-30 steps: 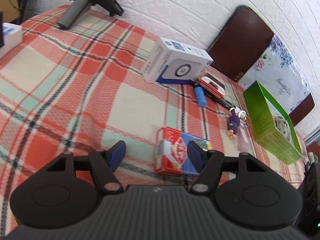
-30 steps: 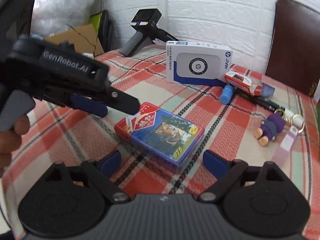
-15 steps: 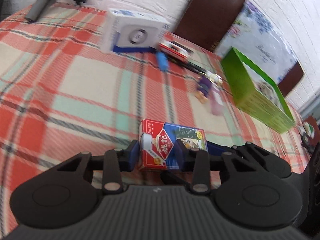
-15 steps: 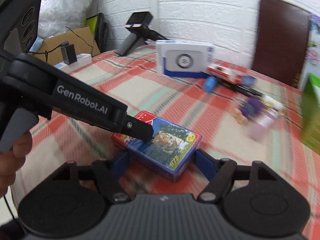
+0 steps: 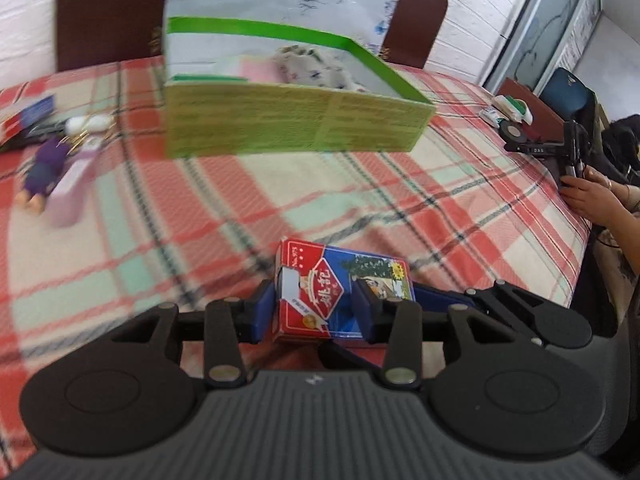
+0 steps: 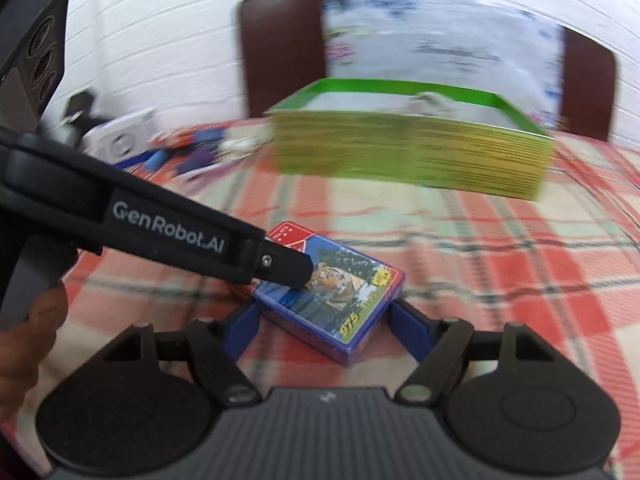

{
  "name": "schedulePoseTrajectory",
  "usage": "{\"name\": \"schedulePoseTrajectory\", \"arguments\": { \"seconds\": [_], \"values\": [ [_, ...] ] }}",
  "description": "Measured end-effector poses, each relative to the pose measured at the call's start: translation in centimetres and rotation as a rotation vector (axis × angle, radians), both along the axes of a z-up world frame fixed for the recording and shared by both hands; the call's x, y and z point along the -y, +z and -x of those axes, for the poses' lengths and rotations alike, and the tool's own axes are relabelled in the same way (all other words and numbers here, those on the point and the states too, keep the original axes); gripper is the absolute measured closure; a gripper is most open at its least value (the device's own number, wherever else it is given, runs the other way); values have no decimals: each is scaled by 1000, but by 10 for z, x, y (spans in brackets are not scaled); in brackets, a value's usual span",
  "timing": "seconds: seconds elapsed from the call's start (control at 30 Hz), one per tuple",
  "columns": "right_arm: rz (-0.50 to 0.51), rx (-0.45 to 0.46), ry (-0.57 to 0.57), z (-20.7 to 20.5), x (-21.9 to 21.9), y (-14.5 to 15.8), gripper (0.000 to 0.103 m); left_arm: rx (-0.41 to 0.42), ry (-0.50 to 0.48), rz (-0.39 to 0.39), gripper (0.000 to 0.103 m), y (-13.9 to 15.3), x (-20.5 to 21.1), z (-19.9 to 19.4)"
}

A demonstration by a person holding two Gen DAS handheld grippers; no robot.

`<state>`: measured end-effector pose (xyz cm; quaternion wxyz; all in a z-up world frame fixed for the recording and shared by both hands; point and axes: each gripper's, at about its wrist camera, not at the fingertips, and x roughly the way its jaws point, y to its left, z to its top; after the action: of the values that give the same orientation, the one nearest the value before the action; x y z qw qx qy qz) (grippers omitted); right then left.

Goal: Organize objects
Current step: 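Carry the card box into the green box and release it, then withdraw the open left gripper from the box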

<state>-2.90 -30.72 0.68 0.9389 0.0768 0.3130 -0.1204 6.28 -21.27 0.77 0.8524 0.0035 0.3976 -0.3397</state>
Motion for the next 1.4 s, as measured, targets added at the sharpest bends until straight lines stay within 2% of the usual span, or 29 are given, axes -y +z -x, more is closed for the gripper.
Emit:
{"name": "schedulePoseTrajectory", "arguments": {
  "seconds": [0.07,0.17,0.27,0.33,0.43,0.5,0.53,0.57,0.63,0.7,0.8,0.9,0.97,1.1,1.17,1.4],
  "values": [
    [-5,34,-29,-4,14,6,29,24,5,-1,58,13,13,-9],
    [65,132,-46,-21,32,29,29,88,28,49,58,44,21,-31],
    [126,228,-43,-49,51,54,29,176,66,91,58,74,26,-57],
    [159,264,-35,-75,64,62,29,223,93,91,58,83,32,-76],
    [159,255,-34,-116,75,61,29,240,131,58,58,83,38,-108],
    [163,230,-46,-141,78,54,27,226,154,20,53,75,42,-126],
    [192,201,-58,-154,79,47,18,219,178,-14,50,71,42,-132],
    [235,172,-89,-164,78,40,14,222,217,-55,50,67,41,-135],
    [257,149,-119,-168,77,31,15,226,258,-82,50,62,28,-130],
    [200,187,-117,-151,72,30,15,231,259,-78,50,58,11,-119],
    [222,250,-140,-120,52,29,12,267,282,-107,49,54,-7,-92],
    [172,262,-138,-96,33,27,11,251,304,-112,49,45,-25,-64],
    [133,223,-123,-88,21,23,11,216,324,-125,49,34,-36,-53],
    [24,77,-87,-90,7,7,11,130,380,-192,48,11,-59,-41],
    [20,11,-75,-92,-3,1,16,77,425,-225,48,-2,-75,-37],
    [7,-19,-81,-88,-19,-1,15,133,503,-255,41,-12,-115,-13]
  ]
}}
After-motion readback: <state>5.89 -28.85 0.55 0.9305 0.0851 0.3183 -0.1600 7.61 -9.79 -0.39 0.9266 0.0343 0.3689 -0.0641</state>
